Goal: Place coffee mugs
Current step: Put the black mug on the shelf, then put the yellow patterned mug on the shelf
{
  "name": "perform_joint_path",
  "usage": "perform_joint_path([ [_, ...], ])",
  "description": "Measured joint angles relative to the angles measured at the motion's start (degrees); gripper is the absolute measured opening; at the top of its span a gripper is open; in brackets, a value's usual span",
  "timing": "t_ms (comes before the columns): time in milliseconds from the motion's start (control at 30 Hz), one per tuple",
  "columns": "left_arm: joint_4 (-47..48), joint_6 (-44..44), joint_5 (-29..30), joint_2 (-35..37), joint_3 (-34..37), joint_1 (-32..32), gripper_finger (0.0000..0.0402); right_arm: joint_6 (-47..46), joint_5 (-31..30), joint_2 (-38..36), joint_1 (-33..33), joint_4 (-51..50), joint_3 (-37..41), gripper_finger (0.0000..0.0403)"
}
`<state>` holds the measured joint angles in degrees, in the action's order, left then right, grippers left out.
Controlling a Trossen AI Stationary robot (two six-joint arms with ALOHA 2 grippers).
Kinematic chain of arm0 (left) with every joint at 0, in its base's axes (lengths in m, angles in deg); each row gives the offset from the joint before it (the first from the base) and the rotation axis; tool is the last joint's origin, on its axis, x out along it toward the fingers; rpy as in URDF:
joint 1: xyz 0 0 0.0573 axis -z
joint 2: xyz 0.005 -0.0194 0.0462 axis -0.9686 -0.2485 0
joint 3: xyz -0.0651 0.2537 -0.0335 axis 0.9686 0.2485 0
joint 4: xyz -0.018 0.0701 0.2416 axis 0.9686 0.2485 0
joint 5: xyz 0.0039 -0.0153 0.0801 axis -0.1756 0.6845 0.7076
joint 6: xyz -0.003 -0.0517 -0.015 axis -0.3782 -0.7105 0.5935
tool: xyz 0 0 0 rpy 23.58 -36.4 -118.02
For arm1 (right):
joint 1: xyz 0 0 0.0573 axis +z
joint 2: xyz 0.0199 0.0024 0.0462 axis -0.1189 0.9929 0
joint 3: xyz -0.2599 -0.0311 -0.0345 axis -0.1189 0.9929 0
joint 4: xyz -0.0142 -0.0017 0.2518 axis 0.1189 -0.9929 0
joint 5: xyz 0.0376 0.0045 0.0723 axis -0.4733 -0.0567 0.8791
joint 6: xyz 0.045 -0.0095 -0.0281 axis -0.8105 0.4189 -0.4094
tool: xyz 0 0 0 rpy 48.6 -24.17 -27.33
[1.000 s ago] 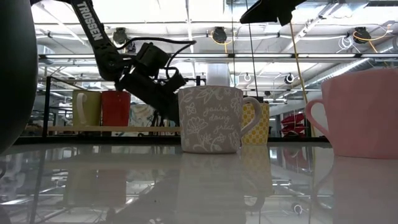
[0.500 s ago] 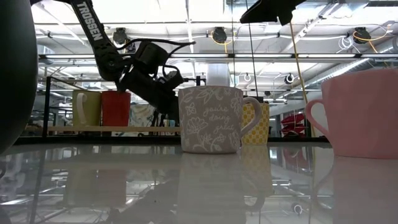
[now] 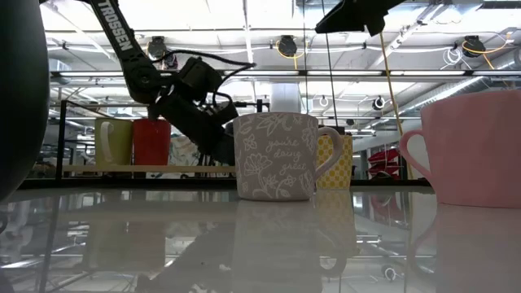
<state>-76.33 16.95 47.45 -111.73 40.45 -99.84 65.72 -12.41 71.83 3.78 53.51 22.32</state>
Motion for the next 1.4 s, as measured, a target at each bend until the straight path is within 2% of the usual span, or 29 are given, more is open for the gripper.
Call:
perform_joint_path([
  [133, 7.3, 0.9, -0.9, 3.9, 0.0, 0.5, 0.0062, -0.2, 0.0, 0.0, 0.0, -1.4, 0.0, 0.01],
  [300, 14.2, 0.7, -1.0, 12.2, 0.0, 1.1, 0.0062, -0.6, 0.0, 0.0, 0.0, -1.5, 0.0, 0.01],
  [500, 19.7, -1.2, -1.2, 21.9, 0.0, 2.7, 0.0062, -2.9, 0.0, 0.0, -0.1, -2.3, 0.0, 0.01],
  [700, 22.5, -2.1, -1.2, 28.6, 0.0, 5.4, 0.0062, -7.6, 0.1, 0.0, -1.2, -6.7, 0.0, 0.01],
  [767, 22.3, -1.9, -0.1, 30.2, 0.0, 6.2, 0.0062, -10.4, 2.3, 0.0, -2.6, -9.1, 0.0, 0.01],
  [900, 22.7, -2.3, 5.6, 33.4, 0.0, 7.6, 0.0062, -17.8, 12.4, 0.0, -7.1, -12.8, 0.0, 0.01],
  [1000, 25.8, -3.6, 6.7, 35.5, 0.0, 8.8, 0.0063, -23.2, 18.1, 1.4, -10.8, -13.3, 0.0, 0.01],
  [1300, 37.8, -12.9, 6.9, 36.8, 0.0, 14.0, 0.0063, -27.5, 28.5, 11.0, -20.7, -12.6, 0.0, 0.0101],
  [1400, 40.7, -15.8, 6.9, 36.8, 0.0, 16.3, 0.0063, -25.0, 28.5, 14.7, -21.6, -12.8, -0.7, 0.0111],
])
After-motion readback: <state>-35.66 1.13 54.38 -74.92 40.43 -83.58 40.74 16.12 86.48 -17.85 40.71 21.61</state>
